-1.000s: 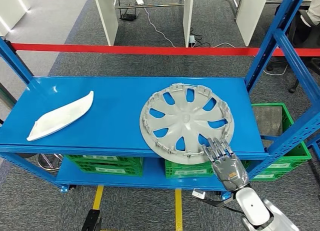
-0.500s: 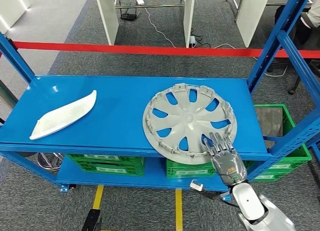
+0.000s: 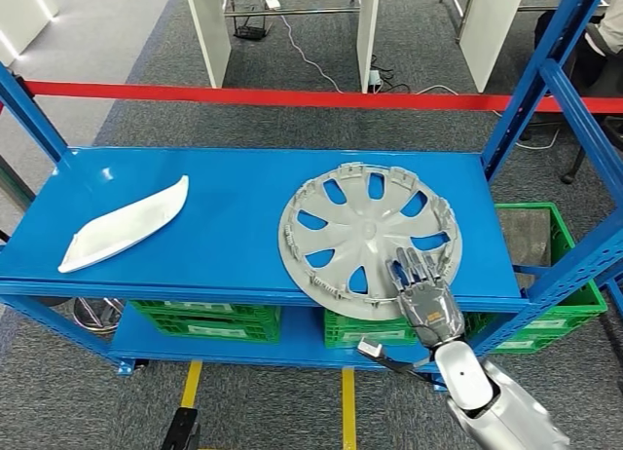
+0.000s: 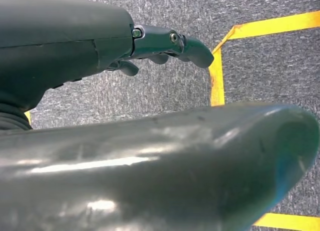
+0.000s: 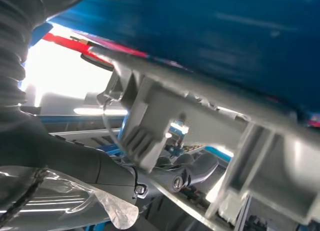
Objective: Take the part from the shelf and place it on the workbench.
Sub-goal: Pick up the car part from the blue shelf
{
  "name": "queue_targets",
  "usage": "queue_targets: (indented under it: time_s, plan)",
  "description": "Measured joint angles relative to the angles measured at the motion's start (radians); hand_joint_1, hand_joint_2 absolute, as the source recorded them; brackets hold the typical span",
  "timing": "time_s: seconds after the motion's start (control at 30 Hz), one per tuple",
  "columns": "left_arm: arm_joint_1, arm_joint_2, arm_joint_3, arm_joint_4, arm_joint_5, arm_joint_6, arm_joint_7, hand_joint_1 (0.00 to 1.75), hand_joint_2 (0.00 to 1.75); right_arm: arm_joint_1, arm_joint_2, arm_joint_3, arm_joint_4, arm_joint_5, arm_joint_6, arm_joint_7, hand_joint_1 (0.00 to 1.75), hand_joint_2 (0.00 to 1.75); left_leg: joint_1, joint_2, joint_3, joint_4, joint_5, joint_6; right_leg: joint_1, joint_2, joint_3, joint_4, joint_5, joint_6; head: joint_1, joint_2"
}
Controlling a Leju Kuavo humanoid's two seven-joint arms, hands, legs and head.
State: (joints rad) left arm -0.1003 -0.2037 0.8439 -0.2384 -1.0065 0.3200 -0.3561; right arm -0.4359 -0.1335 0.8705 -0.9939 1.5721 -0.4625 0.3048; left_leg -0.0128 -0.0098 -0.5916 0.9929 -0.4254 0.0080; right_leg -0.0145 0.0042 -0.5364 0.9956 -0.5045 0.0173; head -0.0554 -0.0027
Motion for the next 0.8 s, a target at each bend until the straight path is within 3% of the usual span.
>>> queue_targets:
  time_s: [0.47, 0.53, 0.6, 0.67, 0.73, 0.8]
  plan:
    - [-0.004, -0.004, 0.000, 0.000, 0.001, -0.003, 0.000, 0.00, 0.00, -0.017, 0.071, 0.002, 0.072, 0.000, -0.007, -0.018, 0.00, 1.75, 0.000, 0.000, 0.000, 0.000, 0.000, 0.000, 0.000, 0.001, 0.000, 0.000, 0.000, 0.000, 0.000, 0.000]
    - [-0.005, -0.005, 0.000, 0.000, 0.001, -0.003, 0.000, 0.00, 0.00, -0.018, 0.077, 0.002, 0.078, 0.000, -0.005, -0.020, 0.38, 1.75, 0.000, 0.000, 0.000, 0.000, 0.000, 0.000, 0.000, 0.001, 0.000, 0.000, 0.000, 0.000, 0.000, 0.000]
    - [-0.006, -0.006, 0.000, 0.000, 0.001, -0.003, 0.000, 0.00, 0.00, -0.020, 0.083, 0.002, 0.086, 0.000, -0.003, -0.026, 1.16, 1.75, 0.000, 0.000, 0.000, 0.000, 0.000, 0.000, 0.000, 0.001, 0.000, 0.000, 0.000, 0.000, 0.000, 0.000]
    - [-0.006, -0.006, 0.000, 0.000, 0.001, -0.003, 0.000, 0.00, 0.00, -0.022, 0.087, 0.002, 0.092, -0.001, -0.003, -0.032, 1.58, 1.75, 0.000, 0.000, 0.001, 0.000, 0.000, 0.000, 0.000, 0.001, 0.000, 0.000, 0.000, 0.000, 0.000, 0.000]
    - [-0.006, -0.007, 0.000, 0.000, 0.001, -0.003, 0.000, 0.00, 0.00, -0.022, 0.090, 0.002, 0.096, -0.001, -0.005, -0.034, 1.40, 1.75, 0.000, 0.001, 0.001, 0.000, 0.000, 0.000, 0.000, 0.002, 0.000, 0.000, 0.000, 0.000, 0.000, 0.000]
    - [-0.006, -0.007, 0.000, 0.000, 0.002, -0.003, 0.001, 0.00, 0.00, -0.021, 0.092, 0.002, 0.100, 0.000, -0.007, -0.036, 1.05, 1.75, 0.000, 0.002, 0.001, 0.000, 0.000, 0.000, 0.000, 0.004, 0.000, 0.000, 0.000, 0.000, 0.000, 0.000]
